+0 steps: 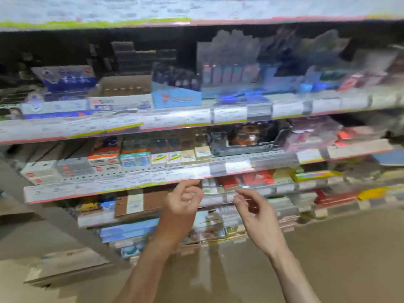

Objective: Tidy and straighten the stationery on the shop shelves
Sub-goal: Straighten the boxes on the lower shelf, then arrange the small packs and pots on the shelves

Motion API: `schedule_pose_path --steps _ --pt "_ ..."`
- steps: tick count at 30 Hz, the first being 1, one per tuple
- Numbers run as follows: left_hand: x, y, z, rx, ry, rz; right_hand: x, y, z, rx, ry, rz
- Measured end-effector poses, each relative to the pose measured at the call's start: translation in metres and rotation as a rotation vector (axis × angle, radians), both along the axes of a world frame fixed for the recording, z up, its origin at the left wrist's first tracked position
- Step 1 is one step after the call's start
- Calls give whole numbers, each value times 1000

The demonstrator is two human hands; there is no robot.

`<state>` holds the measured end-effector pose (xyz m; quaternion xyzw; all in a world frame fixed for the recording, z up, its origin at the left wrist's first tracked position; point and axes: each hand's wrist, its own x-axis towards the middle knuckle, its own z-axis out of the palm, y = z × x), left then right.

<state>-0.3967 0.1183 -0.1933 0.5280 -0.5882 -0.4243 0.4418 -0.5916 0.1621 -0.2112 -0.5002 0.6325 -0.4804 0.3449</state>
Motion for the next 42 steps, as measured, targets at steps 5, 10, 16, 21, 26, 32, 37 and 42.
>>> schedule_pose_path --steps 5,10,16,21,26,32,37,42 --pt "-71 -8 17 -9 -27 -90 -74 2 5 -15 -28 -108" --pt "-136 -38 21 34 -4 -174 -130 -7 10 -15 -4 -200" --pt "-231 -82 7 73 86 -285 -214 -25 22 17 116 -275" --pt "-289 -116 14 -8 27 -327 -276 -58 30 -5 175 -312" --pt "-324 -127 19 2 51 -297 -310 -79 24 -21 181 -268" --pt "-370 -134 13 55 85 -210 -364 -104 25 -41 151 -169" --pt "-418 -130 9 -25 57 -36 -419 -126 30 -121 216 -52" --pt "-481 -120 5 -62 -55 59 -494 -139 36 -135 237 89"
